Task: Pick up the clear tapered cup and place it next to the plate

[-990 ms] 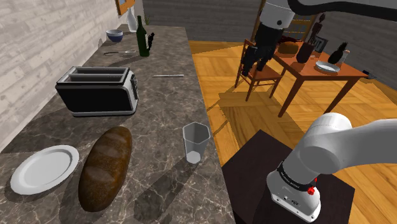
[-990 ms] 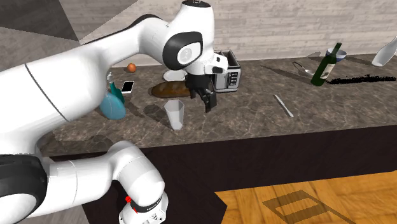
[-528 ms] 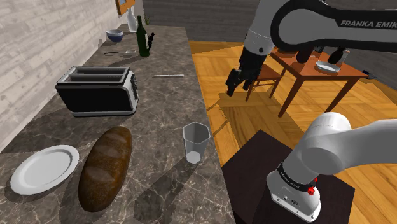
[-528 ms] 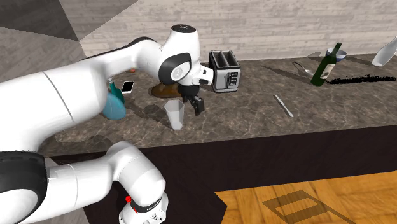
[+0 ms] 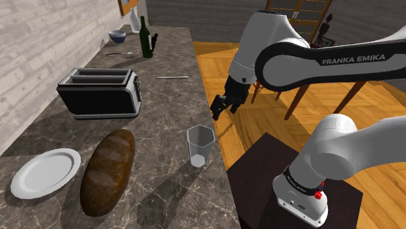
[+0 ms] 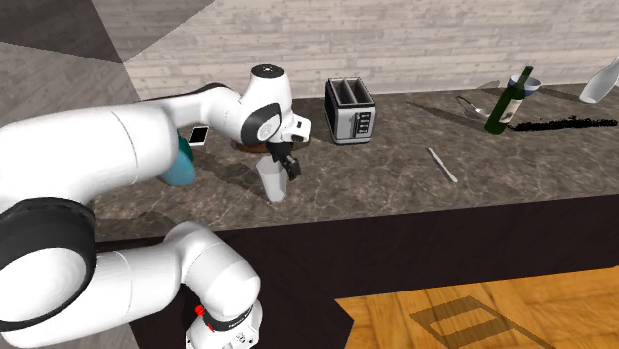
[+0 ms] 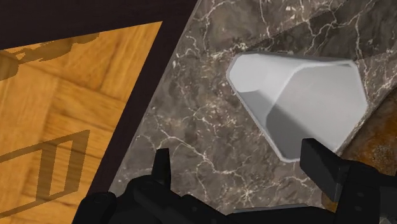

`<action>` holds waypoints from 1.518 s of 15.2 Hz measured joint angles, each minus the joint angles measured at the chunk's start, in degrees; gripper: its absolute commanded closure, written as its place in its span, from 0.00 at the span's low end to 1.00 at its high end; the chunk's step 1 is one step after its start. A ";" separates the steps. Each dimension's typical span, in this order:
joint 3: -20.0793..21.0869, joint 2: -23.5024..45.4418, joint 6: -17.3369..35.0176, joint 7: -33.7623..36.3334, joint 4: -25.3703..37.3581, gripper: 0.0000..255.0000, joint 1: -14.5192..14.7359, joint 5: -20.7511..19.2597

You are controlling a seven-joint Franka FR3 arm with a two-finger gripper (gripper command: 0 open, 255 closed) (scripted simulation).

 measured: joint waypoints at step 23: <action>7.16 11.57 18.93 3.88 -5.27 1.00 2.68 5.55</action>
